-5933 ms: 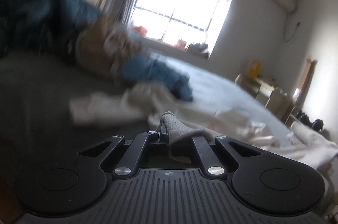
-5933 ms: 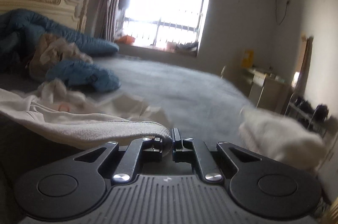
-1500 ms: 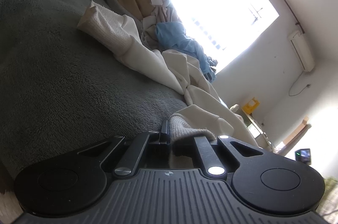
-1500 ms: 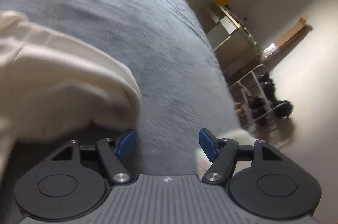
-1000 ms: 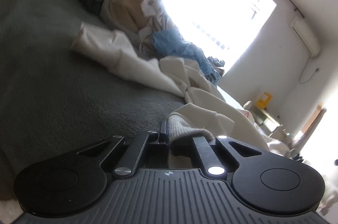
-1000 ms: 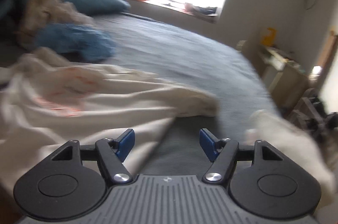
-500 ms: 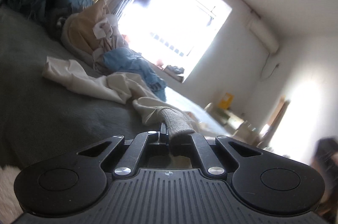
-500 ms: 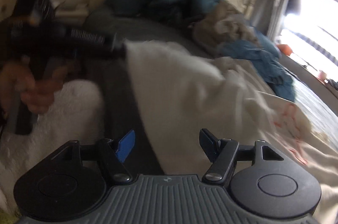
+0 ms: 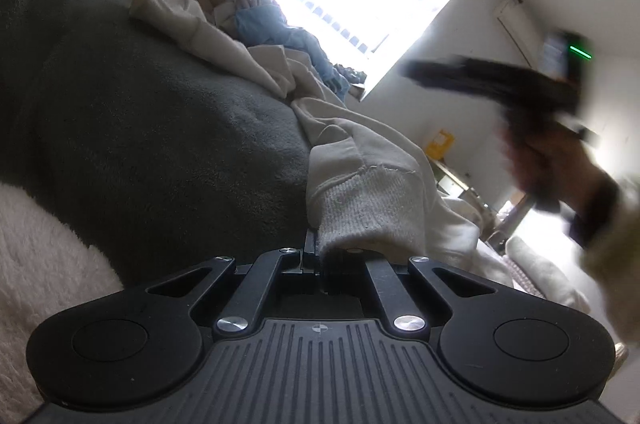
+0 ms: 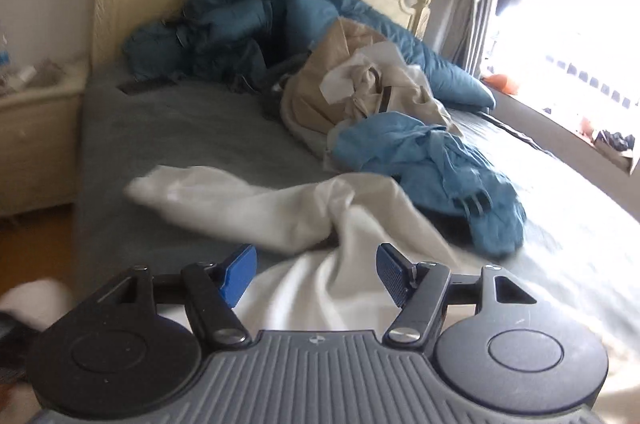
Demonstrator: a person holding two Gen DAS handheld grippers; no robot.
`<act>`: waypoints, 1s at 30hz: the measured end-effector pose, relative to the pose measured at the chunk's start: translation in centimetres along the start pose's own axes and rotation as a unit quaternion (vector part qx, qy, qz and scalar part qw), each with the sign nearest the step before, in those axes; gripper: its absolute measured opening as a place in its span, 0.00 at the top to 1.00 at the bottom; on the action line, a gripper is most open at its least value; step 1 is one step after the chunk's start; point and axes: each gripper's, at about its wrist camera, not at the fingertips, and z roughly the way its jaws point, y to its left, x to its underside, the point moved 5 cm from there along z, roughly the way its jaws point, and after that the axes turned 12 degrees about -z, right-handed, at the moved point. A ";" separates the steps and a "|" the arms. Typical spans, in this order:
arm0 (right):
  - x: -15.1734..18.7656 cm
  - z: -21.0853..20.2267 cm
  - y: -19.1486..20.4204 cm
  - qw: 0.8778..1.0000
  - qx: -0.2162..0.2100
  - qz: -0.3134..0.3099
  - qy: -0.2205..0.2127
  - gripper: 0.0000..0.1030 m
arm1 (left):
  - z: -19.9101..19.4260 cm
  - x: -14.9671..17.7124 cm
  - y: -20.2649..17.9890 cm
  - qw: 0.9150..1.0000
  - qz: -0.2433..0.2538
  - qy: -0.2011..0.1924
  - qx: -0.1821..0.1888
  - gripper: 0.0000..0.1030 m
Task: Fold clothes
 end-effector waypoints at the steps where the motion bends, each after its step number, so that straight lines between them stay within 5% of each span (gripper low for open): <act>1: -0.7 2.6 -0.1 1.000 0.003 -0.025 0.010 0.35 | 0.1 -0.1 0.1 1.000 -0.005 0.001 0.004 1.00; 4: -1.7 9.6 0.4 0.991 0.020 -0.126 0.046 0.37 | 0.3 -0.2 0.3 1.000 -0.013 0.003 0.013 1.00; 11: -0.9 20.5 1.7 0.934 -0.006 -0.332 0.133 0.39 | 1.0 0.1 0.2 0.999 -0.018 0.008 0.025 1.00; 13: -1.7 21.1 0.8 0.943 -0.017 -0.302 0.136 0.58 | 1.0 0.0 0.2 1.000 -0.020 0.001 0.022 1.00; 14: -2.1 21.3 0.4 0.948 -0.020 -0.288 0.136 0.93 | 1.0 0.0 0.2 1.000 -0.022 -0.004 0.022 1.00; 20: -6.9 18.0 -7.1 0.996 0.028 -0.089 0.007 0.91 | 0.4 -0.1 0.9 0.999 -0.040 -0.007 0.028 1.00; 25: -7.3 18.8 -12.6 0.996 0.036 0.053 -0.056 0.91 | 0.3 -0.1 1.1 0.998 -0.050 -0.006 0.029 1.00; 30: -5.1 24.0 -12.0 0.997 0.034 0.069 -0.012 0.87 | 0.3 0.0 1.0 0.999 -0.049 -0.003 0.024 1.00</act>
